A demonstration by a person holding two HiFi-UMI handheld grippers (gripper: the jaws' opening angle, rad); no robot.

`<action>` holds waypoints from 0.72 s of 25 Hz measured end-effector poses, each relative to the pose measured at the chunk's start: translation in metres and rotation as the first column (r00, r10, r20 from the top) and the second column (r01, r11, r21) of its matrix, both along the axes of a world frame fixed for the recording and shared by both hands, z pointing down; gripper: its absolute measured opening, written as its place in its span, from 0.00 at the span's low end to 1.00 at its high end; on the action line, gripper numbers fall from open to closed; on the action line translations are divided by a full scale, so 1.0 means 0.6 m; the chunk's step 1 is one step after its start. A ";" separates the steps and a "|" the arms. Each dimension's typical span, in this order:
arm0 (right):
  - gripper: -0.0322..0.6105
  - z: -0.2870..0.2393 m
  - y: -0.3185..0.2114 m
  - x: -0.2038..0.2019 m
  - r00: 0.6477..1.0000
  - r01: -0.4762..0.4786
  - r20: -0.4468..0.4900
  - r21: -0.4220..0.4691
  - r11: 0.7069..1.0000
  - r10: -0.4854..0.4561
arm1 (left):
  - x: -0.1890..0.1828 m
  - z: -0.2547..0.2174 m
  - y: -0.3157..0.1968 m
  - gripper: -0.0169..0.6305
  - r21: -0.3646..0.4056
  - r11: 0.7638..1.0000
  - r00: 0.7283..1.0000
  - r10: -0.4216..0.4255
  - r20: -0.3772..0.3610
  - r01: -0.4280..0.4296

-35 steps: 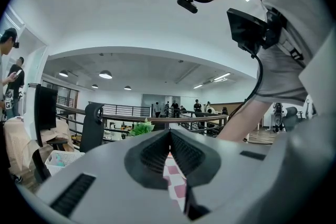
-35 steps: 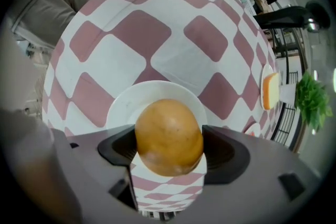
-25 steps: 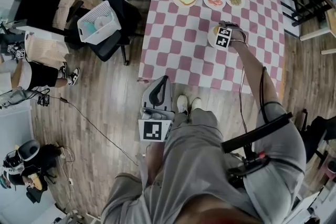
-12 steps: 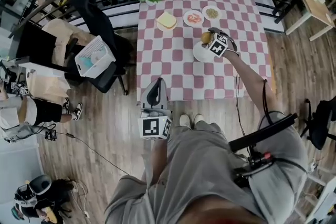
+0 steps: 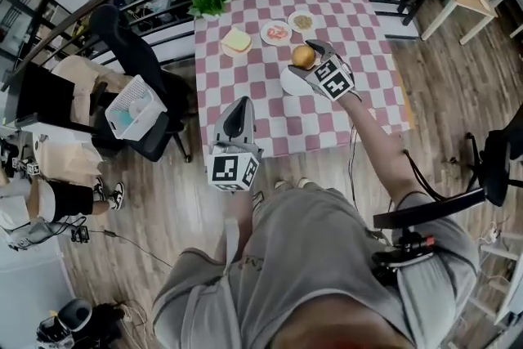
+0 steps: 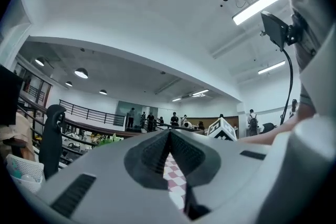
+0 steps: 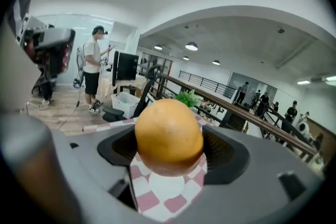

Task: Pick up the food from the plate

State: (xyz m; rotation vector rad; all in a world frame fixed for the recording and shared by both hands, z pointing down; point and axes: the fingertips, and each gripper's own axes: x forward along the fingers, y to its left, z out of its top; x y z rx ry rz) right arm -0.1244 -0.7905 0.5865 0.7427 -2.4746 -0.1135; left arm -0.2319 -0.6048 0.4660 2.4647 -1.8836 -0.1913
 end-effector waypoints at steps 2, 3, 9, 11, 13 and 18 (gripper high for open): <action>0.63 -0.045 0.028 0.002 0.993 -0.008 0.115 0.003 1.000 0.007 | 0.010 -0.009 -0.011 0.04 0.012 0.999 0.999 0.035 0.004 -0.035; 0.63 -0.068 0.039 0.007 0.985 -0.017 0.173 0.006 1.000 0.015 | 0.017 -0.015 -0.017 0.04 0.020 0.998 0.999 0.053 0.007 -0.053; 0.63 -0.162 0.081 0.054 0.904 -0.120 0.408 -0.048 0.992 0.129 | 0.052 -0.036 -0.041 0.04 0.047 0.989 0.990 0.138 -0.005 -0.138; 0.63 -0.185 0.088 0.070 0.877 -0.144 0.454 -0.065 0.987 0.158 | 0.063 -0.041 -0.043 0.04 0.051 0.986 0.987 0.158 -0.010 -0.157; 0.63 -0.207 0.094 0.087 0.851 -0.155 0.496 -0.074 0.985 0.171 | 0.076 -0.044 -0.041 0.04 0.054 0.984 0.985 0.173 -0.010 -0.172; 0.63 -0.236 0.100 0.103 0.837 -0.165 0.518 -0.073 0.984 0.179 | 0.081 -0.041 -0.042 0.04 0.046 0.983 0.984 0.178 -0.007 -0.177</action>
